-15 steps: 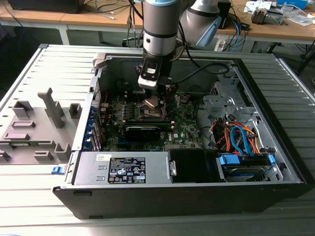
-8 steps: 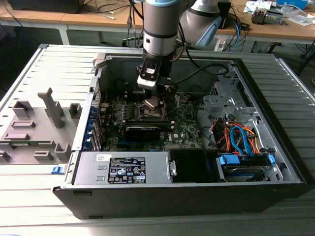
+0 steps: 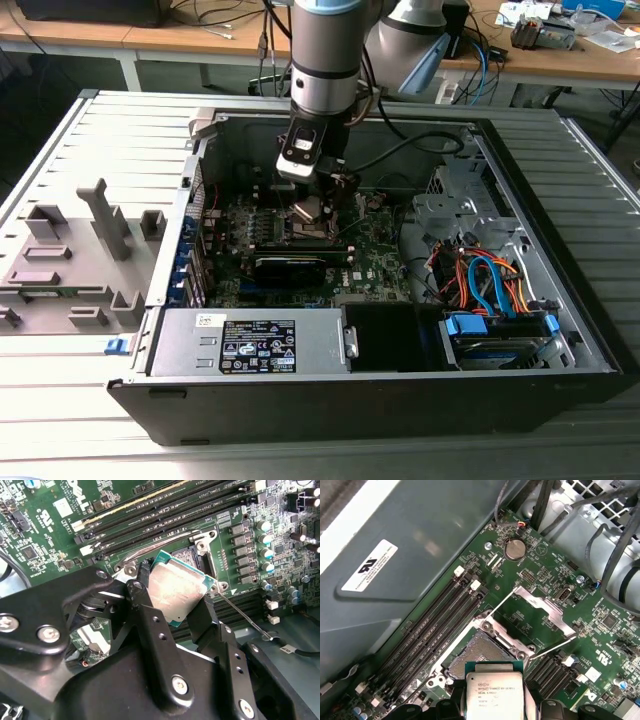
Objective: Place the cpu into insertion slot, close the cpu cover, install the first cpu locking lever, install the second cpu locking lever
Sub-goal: 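Place the cpu into insertion slot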
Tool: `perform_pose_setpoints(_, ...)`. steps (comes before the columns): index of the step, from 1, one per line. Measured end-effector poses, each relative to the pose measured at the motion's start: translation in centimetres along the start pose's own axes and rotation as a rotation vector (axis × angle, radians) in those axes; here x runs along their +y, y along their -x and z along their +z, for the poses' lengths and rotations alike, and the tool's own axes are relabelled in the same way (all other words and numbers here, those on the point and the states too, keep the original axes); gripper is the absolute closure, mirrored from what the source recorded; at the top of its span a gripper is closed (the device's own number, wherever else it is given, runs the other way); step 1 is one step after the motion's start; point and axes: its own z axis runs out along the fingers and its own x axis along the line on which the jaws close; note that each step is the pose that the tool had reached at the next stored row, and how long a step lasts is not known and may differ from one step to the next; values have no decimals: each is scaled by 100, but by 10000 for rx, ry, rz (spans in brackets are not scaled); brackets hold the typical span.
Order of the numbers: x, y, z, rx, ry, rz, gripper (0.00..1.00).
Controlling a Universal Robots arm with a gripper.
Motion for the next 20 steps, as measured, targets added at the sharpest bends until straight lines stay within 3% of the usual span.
perform_pose_setpoints(20,1,-1,38,-67,-92,864,45)
